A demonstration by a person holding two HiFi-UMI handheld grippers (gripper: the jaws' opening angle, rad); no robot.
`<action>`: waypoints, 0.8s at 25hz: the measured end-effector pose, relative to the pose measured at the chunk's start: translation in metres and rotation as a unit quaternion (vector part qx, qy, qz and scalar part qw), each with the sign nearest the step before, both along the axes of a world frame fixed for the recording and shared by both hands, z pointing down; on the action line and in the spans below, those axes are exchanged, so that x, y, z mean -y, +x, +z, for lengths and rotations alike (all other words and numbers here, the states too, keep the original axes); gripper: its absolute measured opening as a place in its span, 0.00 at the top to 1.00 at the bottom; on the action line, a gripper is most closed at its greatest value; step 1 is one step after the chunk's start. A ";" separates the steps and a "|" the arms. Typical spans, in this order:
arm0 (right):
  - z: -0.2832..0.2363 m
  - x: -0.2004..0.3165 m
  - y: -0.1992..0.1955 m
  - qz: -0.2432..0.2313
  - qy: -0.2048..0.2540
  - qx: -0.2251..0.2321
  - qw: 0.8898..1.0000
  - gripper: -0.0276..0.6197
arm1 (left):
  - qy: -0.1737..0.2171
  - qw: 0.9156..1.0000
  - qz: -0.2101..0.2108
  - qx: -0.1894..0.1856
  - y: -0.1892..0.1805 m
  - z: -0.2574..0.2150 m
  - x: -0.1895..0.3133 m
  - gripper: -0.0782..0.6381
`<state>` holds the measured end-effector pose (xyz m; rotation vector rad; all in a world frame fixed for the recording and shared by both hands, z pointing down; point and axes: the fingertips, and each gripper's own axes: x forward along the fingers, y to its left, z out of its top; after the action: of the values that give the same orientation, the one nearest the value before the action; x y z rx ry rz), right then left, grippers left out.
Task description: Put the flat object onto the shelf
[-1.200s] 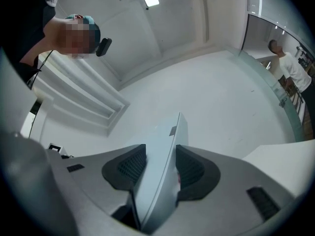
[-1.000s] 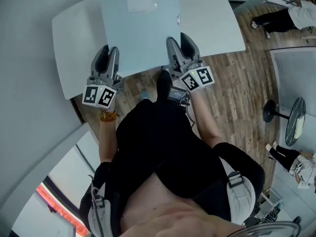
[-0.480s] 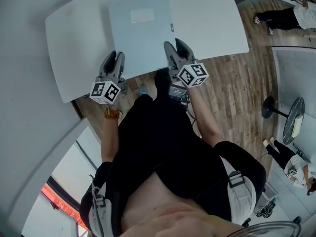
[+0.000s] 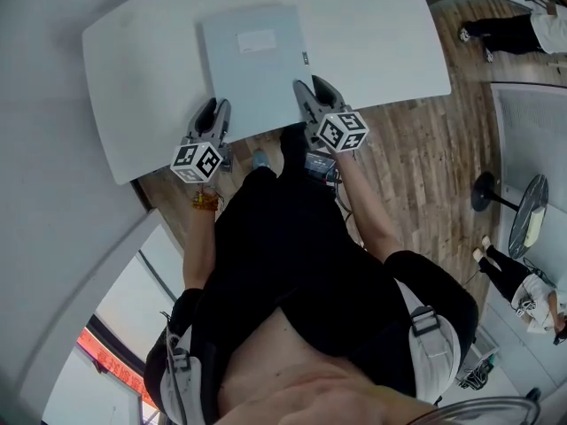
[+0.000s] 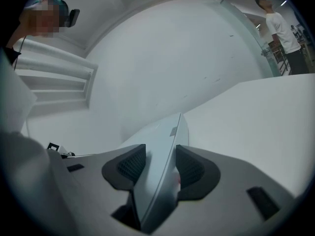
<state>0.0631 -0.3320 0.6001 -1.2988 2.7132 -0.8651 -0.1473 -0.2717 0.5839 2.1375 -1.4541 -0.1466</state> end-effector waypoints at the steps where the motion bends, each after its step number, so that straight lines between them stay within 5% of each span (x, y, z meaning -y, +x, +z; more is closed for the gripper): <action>1: 0.004 0.000 0.000 -0.001 -0.004 -0.001 1.000 0.67 | -0.003 1.000 0.000 0.002 0.000 0.003 0.000 0.70; 20: 0.017 -0.017 0.015 -0.017 -0.027 -0.044 0.999 0.60 | -0.026 0.999 0.004 0.024 -0.006 0.016 -0.031 0.63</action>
<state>0.0785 -0.3148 0.6173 -1.3337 2.8060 -0.9122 -0.1537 -0.2409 0.5996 2.1178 -1.4604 -0.0534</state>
